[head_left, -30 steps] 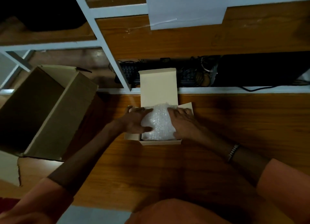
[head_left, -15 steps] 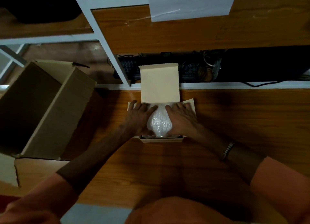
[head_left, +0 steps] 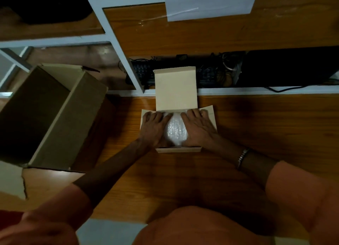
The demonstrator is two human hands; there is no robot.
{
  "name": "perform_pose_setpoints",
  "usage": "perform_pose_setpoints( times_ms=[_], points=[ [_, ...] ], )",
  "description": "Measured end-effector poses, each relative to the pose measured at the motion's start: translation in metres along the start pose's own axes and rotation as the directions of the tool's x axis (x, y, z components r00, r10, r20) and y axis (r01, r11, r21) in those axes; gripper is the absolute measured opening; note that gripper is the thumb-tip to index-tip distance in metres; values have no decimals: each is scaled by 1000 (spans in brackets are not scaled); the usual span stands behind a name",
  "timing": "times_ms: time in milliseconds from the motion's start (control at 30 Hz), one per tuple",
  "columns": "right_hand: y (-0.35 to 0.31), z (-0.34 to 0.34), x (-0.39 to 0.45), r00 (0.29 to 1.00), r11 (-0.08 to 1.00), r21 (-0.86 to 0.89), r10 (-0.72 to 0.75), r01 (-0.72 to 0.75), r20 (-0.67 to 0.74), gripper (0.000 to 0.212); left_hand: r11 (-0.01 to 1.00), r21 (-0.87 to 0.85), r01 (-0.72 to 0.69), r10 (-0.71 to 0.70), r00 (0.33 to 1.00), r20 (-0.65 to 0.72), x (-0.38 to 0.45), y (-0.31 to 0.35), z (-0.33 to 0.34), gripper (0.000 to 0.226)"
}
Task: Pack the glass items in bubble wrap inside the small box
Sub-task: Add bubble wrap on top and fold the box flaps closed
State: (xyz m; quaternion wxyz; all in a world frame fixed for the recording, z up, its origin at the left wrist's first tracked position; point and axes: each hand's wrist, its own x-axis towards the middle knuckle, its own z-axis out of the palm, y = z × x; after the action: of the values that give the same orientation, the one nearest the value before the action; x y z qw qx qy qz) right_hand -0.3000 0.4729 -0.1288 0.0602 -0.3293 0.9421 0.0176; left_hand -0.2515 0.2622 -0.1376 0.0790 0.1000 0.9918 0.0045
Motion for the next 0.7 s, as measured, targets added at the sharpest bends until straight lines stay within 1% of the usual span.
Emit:
perform_pose_setpoints(
  times_ms=[67, 167, 233, 267, 300, 333, 367, 400, 433, 467, 500, 533, 567, 633, 667, 700],
  points=[
    [2, -4, -3, 998, 1000, 19, 19, -20, 55, 126, 999, 33, 23, -25, 998, 61, -3, 5, -4, 134],
    [9, -7, -10, 990, 997, 73, 20, -31, 140, 131, 998, -37, 48, -44, 994, 98, -10, 9, -5, 141],
    [14, -7, -21, 990, 984, 163, 57, -78, 128, 130, 989, -129, 66, -60, 997, 51, -21, 11, -5, 140],
    [15, -7, -28, 988, 963, 231, 116, -138, 104, 129, 980, -177, 88, -89, 996, 0, -28, 12, -6, 134],
    [15, -7, -36, 974, 924, 307, 211, -227, 86, 128, 967, -223, 126, -146, 986, -75, -36, 14, -7, 125],
    [15, -4, -43, 941, 863, 380, 331, -333, 73, 127, 945, -271, 184, -232, 960, -158, -44, 16, -6, 115],
    [13, -2, -49, 890, 780, 460, 452, -424, 54, 124, 913, -326, 246, -329, 916, -230, -51, 17, -5, 106],
    [11, 0, -56, 833, 674, 566, 552, -475, 41, 119, 870, -392, 300, -422, 864, -276, -58, 16, -2, 99],
    [8, 1, -60, 779, 539, 697, 626, -474, 46, 112, 817, -471, 331, -498, 817, -289, -64, 14, 3, 95],
    [5, -2, -64, 737, 392, 806, 671, -443, 79, 103, 746, -570, 343, -563, 783, -265, -69, 12, 7, 93],
    [1, -6, -66, 715, 280, 866, 689, -415, 120, 94, 664, -665, 341, -611, 760, -220, -73, 13, 8, 91],
    [-2, -9, -67, 711, 224, 890, 688, -397, 144, 85, 602, -731, 320, -635, 748, -195, -77, 13, 10, 86],
    [-6, -13, -67, 723, 215, 899, 675, -382, 146, 79, 574, -768, 284, -644, 736, -209, -80, 15, 8, 79],
    [-18, -19, -66, 777, 263, 909, 622, -324, 97, 72, 592, -772, 233, -631, 729, -264, -81, 22, 4, 64],
    [-25, -18, -65, 811, 317, 901, 581, -297, 63, 69, 615, -756, 223, -606, 748, -272, -81, 27, 0, 61],
    [-31, -13, -64, 842, 390, 875, 539, -287, 36, 64, 641, -736, 216, -566, 781, -264, -79, 33, -4, 57]
  ],
)
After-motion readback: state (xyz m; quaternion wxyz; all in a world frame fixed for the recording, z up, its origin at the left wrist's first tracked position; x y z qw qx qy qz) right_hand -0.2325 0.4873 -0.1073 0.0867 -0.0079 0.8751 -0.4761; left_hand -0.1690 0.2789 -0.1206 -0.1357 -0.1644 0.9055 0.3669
